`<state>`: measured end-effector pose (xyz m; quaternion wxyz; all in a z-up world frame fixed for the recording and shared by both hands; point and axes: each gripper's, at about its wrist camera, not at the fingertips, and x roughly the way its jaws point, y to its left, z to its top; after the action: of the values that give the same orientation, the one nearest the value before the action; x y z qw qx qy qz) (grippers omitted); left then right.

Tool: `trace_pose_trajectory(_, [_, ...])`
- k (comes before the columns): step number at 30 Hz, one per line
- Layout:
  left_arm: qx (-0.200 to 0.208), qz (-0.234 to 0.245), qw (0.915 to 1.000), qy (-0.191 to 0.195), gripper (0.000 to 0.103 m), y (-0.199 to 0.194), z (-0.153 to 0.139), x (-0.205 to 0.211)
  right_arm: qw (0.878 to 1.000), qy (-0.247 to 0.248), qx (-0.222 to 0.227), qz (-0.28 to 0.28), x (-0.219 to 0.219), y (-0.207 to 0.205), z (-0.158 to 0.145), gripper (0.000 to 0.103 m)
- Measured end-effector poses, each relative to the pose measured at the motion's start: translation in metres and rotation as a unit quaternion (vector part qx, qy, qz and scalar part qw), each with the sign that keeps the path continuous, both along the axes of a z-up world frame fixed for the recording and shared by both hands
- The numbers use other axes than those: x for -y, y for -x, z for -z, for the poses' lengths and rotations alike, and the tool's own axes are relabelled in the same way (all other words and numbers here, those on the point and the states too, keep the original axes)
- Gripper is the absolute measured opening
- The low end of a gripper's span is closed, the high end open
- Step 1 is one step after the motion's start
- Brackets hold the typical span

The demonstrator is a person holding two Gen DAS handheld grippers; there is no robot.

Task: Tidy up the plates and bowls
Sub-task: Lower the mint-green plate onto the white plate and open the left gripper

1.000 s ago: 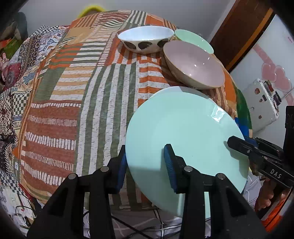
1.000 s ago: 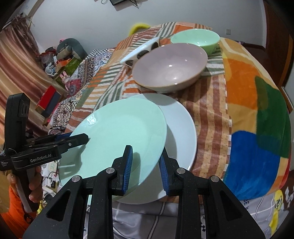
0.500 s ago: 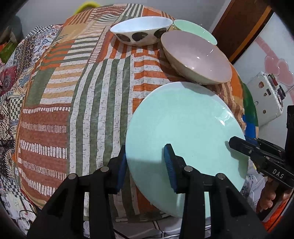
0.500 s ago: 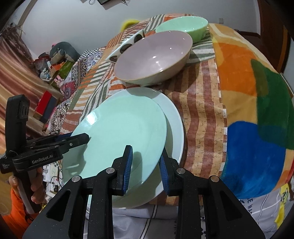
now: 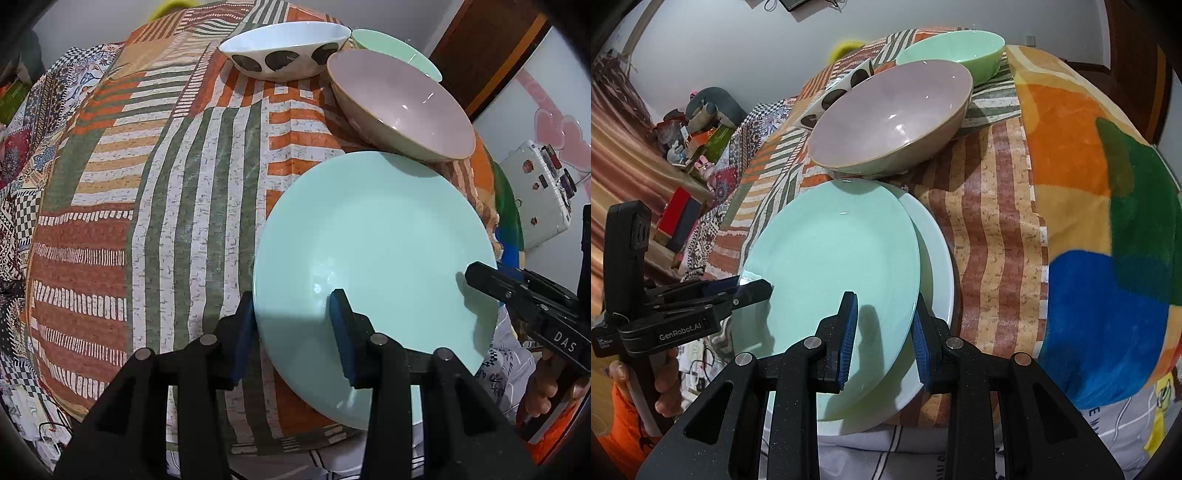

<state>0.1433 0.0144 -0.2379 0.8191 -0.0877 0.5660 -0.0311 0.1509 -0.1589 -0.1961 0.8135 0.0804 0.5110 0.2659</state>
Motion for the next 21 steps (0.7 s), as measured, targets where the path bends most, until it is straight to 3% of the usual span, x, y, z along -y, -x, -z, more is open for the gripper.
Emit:
trace_pose_trajectory(14, [-0.01,0.014,0.9998,-0.009,0.046,-0.004,0.0,0.005,0.999,0.032,0.02,-0.01,-0.002,0.001,-0.005,0.026])
trace_pose_trajectory(21, [0.003,0.009,1.0,-0.002,0.052,-0.004,-0.013,-0.008,1.0,0.012,0.014,0.003,0.007,-0.004,-0.006,0.026])
